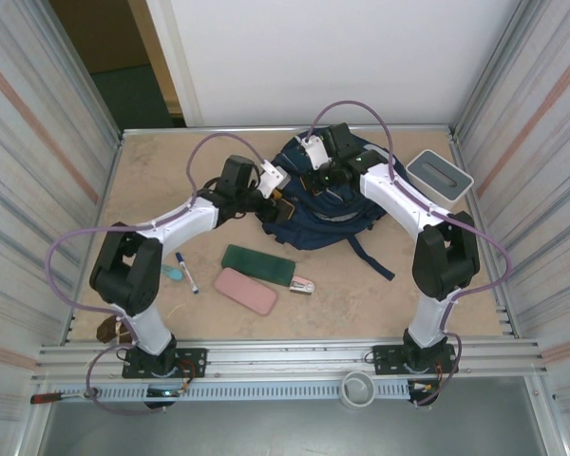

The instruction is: Pack books, pencil case, and school supplies into a backpack

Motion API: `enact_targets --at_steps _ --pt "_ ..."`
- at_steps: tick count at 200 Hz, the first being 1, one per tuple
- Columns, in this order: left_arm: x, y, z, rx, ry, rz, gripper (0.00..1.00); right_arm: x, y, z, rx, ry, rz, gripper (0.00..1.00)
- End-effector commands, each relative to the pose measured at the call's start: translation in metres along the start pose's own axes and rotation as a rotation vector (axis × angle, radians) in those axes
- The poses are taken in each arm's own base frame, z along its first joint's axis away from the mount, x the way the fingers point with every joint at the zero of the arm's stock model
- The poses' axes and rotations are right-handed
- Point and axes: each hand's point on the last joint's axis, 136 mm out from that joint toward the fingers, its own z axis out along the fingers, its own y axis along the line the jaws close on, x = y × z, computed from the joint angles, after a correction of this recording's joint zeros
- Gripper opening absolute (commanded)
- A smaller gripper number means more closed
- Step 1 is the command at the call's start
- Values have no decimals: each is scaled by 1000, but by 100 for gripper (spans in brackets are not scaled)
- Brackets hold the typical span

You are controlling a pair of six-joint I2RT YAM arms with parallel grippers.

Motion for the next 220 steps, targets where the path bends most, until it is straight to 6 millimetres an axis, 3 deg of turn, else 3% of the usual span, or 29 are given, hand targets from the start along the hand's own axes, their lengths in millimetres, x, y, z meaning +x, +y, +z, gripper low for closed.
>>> enact_targets --at_steps 1,28,69,162,220 --pt "-14 -5 3 30 -17 34 60 -29 8 -25 -39 -116 26 0" --pt "-17 -9 12 57 -18 34 57 -28 9 -23 -48 -117 31 0" --pt "-13 -17 20 88 -12 34 41 -26 7 -19 -46 -109 36 0" --pt "-10 -26 14 118 -16 48 18 -17 2 -11 -32 -81 39 0" --pt "-8 -30 9 137 -25 65 11 -11 -5 -11 -17 -64 43 0"
